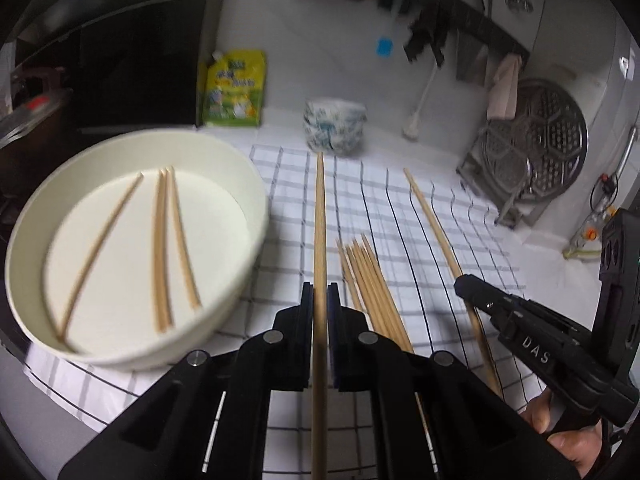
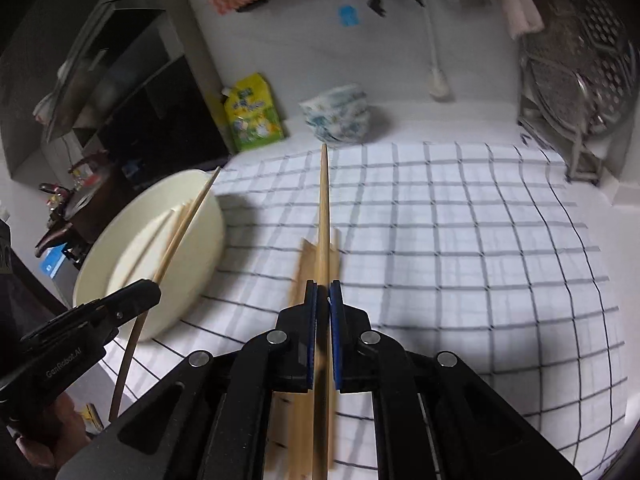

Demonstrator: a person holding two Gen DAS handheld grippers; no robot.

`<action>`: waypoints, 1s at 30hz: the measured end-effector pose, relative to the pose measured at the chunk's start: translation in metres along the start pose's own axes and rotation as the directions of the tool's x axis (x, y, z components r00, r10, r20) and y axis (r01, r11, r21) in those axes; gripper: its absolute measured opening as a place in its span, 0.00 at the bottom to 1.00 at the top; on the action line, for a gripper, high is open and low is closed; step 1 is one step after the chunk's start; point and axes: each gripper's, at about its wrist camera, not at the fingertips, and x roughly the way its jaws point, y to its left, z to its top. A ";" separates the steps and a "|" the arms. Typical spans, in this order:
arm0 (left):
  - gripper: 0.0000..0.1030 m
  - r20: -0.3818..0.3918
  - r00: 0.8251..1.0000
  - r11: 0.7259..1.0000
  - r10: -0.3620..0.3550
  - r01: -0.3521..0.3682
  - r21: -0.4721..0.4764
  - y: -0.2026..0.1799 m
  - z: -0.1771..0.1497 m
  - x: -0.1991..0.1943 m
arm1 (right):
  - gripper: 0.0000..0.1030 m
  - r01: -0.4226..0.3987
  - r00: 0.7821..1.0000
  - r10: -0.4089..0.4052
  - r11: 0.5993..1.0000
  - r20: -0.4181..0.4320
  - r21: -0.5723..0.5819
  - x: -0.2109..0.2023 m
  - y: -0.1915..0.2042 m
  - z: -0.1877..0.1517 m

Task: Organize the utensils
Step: 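Carry the held chopsticks with both tools over the cream basin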

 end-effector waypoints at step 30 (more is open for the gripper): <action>0.13 -0.031 0.976 0.954 0.216 -0.218 -0.206 0.195 0.041 0.026 | 0.15 -0.145 0.969 0.104 0.973 -0.223 -0.177 0.156 0.194 0.050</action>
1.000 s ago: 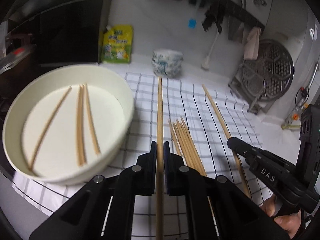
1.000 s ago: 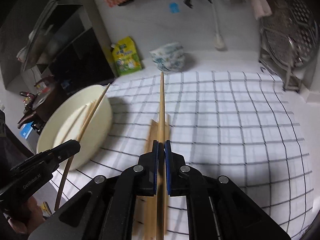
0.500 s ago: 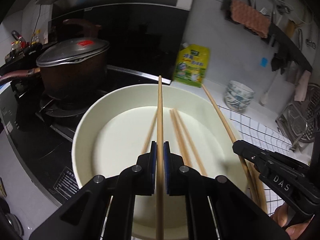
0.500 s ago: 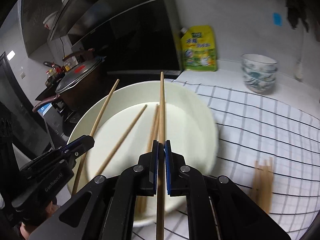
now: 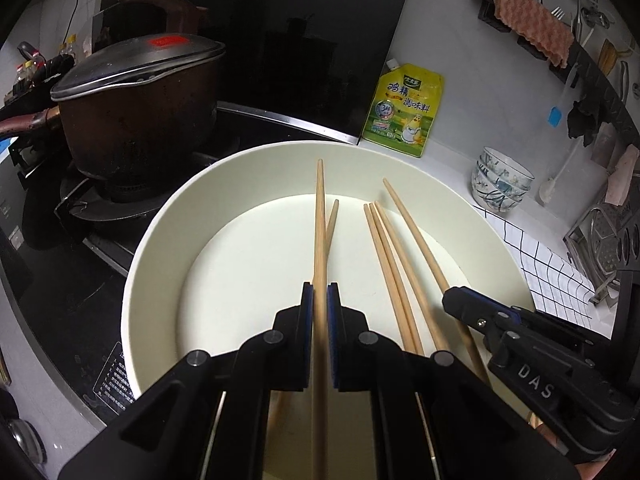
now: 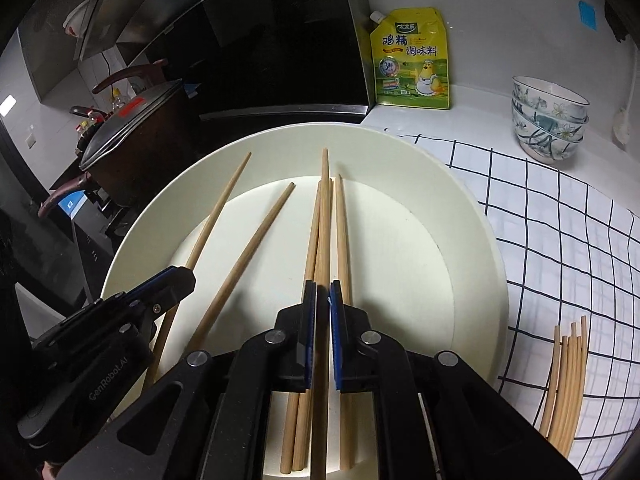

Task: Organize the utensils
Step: 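Carry the held chopsticks with both tools over the cream basin, then open both tools to drop the chopsticks into the basin, then move both open tools back over the chopstick pile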

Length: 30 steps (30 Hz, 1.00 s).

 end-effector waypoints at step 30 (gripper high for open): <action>0.77 0.067 0.998 1.000 -0.018 0.017 0.018 -0.034 -0.045 -0.056 | 0.32 0.059 0.992 -0.061 0.998 0.109 0.026 -0.079 -0.028 -0.051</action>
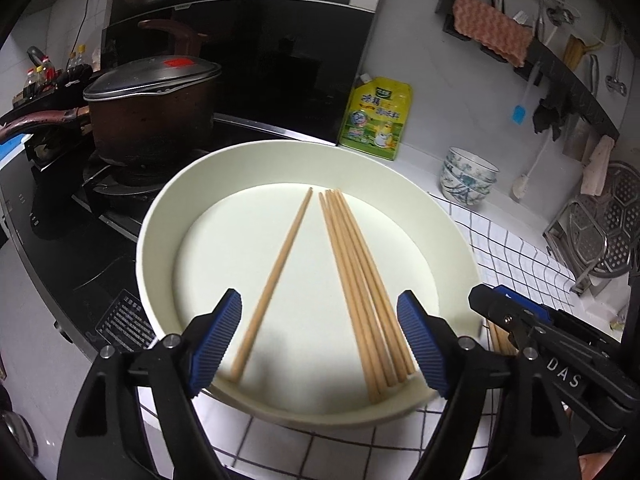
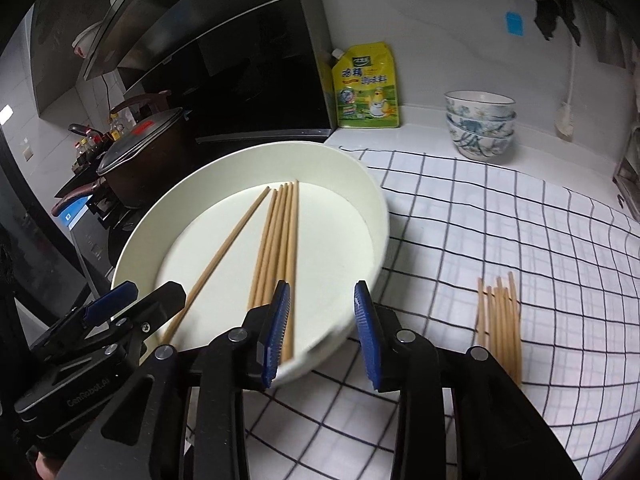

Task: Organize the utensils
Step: 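Move both open tools back over the chopstick pile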

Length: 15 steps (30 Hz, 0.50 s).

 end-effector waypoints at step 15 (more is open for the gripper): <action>0.84 -0.018 0.998 0.996 -0.053 0.054 0.076 -0.050 -0.027 -0.017 | 0.39 0.088 0.996 -0.089 0.994 0.006 0.067 -0.044 -0.065 -0.043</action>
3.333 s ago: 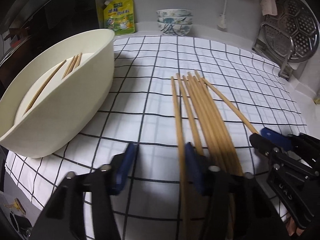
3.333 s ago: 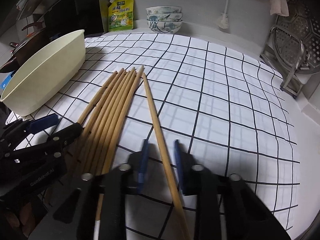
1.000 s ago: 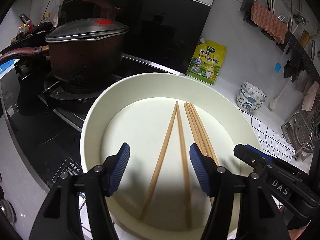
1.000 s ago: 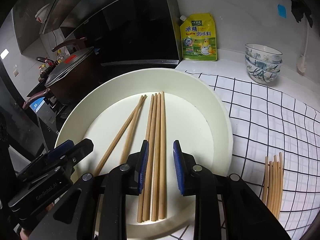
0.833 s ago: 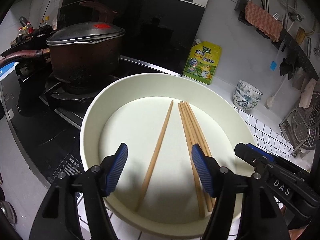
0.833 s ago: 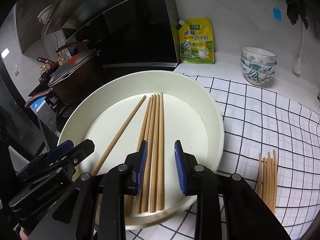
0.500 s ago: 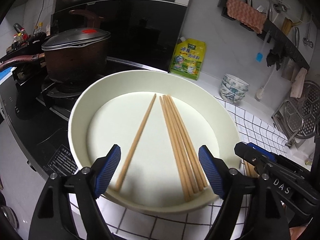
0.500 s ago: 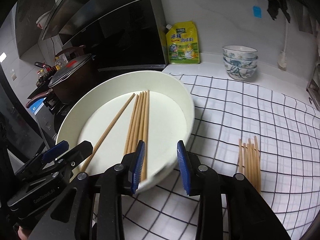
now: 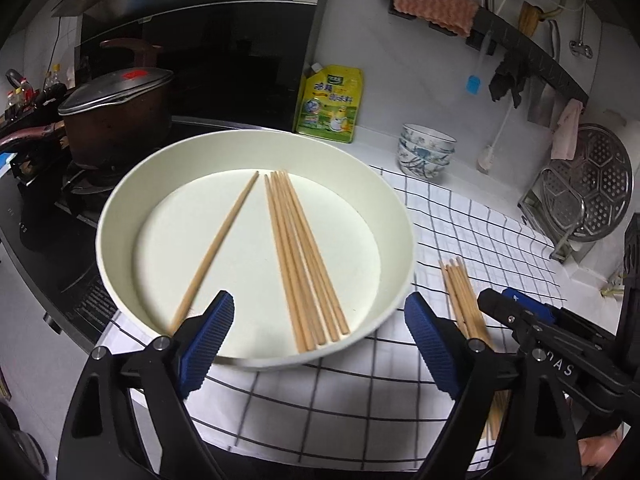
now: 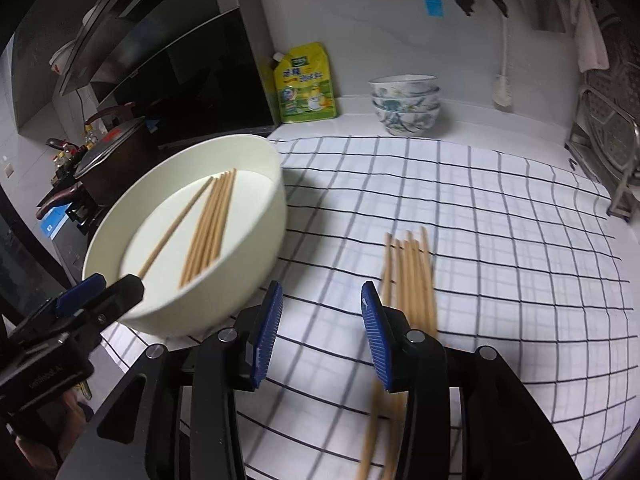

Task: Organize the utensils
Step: 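Move both open tools back over the chopstick pile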

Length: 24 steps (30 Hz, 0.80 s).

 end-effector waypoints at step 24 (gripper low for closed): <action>0.88 -0.053 0.998 0.994 -0.024 0.030 0.107 -0.086 -0.036 0.007 | 0.45 0.123 0.992 -0.120 0.990 -0.035 0.068 -0.005 -0.111 -0.035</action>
